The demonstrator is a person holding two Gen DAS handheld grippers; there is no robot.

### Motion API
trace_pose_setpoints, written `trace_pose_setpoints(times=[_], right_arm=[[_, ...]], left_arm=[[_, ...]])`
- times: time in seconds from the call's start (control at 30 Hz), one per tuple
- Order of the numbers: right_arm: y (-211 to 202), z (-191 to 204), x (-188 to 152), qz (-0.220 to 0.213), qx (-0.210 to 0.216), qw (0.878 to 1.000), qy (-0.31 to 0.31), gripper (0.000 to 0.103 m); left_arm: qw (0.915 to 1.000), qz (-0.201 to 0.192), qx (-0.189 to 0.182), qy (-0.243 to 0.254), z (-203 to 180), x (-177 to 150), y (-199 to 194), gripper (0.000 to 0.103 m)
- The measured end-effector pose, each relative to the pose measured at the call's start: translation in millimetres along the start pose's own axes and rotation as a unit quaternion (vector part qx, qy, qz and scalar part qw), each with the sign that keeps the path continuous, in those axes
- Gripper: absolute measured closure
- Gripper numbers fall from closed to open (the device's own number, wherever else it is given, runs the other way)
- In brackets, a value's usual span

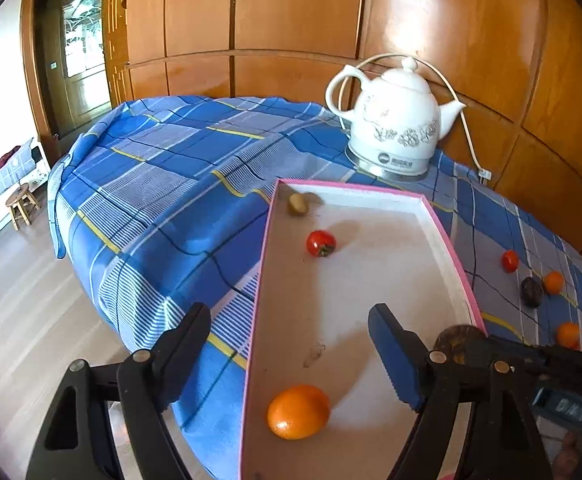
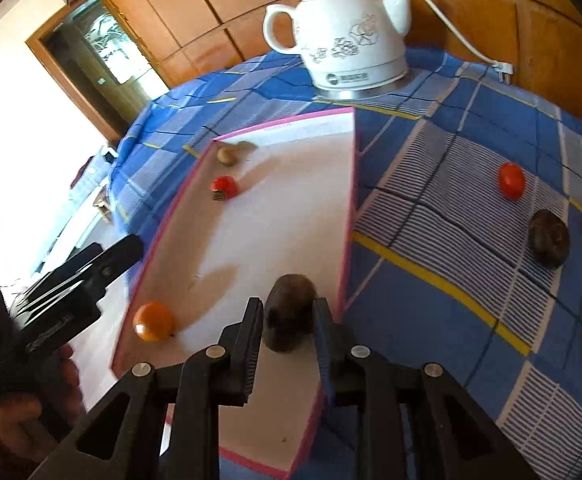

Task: Organize fruits
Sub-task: 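Carry the dark brown fruit into the tray and open the right tool, then grasp an orange with the left tool while the right tool moves back toward the fruit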

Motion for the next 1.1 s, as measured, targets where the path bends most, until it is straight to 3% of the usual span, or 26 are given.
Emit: trace_pose_setpoints(times=[0.37,0.83,1.1], right_arm=[[-48.1,-32.0,-14.3,-0.058,-0.022,0.997,0.052,0.075],[-123.6,-120.4,-52.8,-0.085,-0.147,0.98,0.106,0.073],[-173.3,-161.6,-42.7,-0.122,-0.203,0.964,0.125,0.073]], left_arm=[[0.9993,0.004,-0.029,0.023,-22.6,-6.9,-8.2,0.021],[0.9949,0.001,-0.072,0.07,-58.1,-14.8,-22.2,0.022],[0.9888,0.004,-0.102,0.108,-84.0,-19.9,-29.6,0.022]])
Point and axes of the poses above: each gripper's, at about its wrist camera, not at the fingertips, and y roughly the way its jaws point, z to its left, x to its top, the point moved 1 cm from there along y, roughly the way its jaws point, and after that the axes turned 6 degrees about -z, right-handed, at the moved point
